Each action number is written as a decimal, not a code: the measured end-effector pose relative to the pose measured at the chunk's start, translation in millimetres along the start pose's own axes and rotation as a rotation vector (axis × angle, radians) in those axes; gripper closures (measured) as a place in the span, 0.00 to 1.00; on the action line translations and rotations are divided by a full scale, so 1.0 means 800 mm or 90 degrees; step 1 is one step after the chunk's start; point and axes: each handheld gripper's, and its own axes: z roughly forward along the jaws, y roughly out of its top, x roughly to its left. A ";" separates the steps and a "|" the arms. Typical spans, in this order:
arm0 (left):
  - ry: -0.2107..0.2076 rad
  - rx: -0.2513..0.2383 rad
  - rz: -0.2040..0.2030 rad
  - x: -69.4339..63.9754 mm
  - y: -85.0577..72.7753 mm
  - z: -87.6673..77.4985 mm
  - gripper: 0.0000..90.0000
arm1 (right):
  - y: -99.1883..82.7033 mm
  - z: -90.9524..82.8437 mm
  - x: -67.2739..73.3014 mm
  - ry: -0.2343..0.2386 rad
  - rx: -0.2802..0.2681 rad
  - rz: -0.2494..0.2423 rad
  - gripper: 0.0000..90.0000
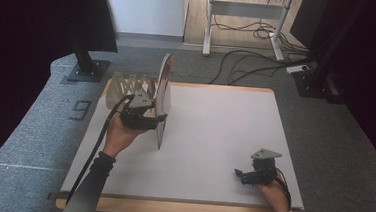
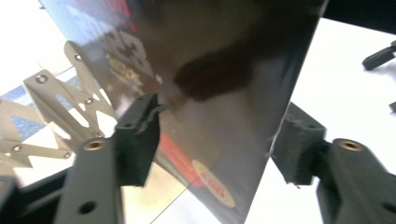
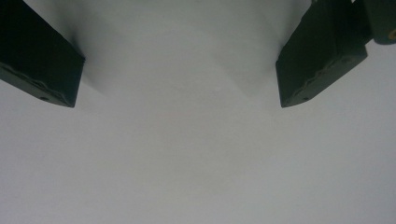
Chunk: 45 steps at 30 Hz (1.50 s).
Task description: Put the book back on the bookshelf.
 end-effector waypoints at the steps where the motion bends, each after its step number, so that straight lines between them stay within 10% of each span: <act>1: -0.001 -0.001 0.000 0.000 -0.001 0.000 0.54 | 0.000 0.000 0.000 0.000 0.000 0.000 0.00; 11: 0.023 -0.009 0.006 -0.002 0.002 0.004 0.68 | 0.000 0.000 0.000 0.000 0.000 -0.001 0.00; 31: -0.023 0.011 -0.003 -0.021 -0.010 -0.024 0.08 | 0.000 0.000 0.000 0.000 0.000 -0.001 0.00; 45: -0.056 -0.002 -0.071 -0.022 -0.072 -0.050 0.00 | 0.001 0.000 0.000 -0.001 0.001 -0.002 0.00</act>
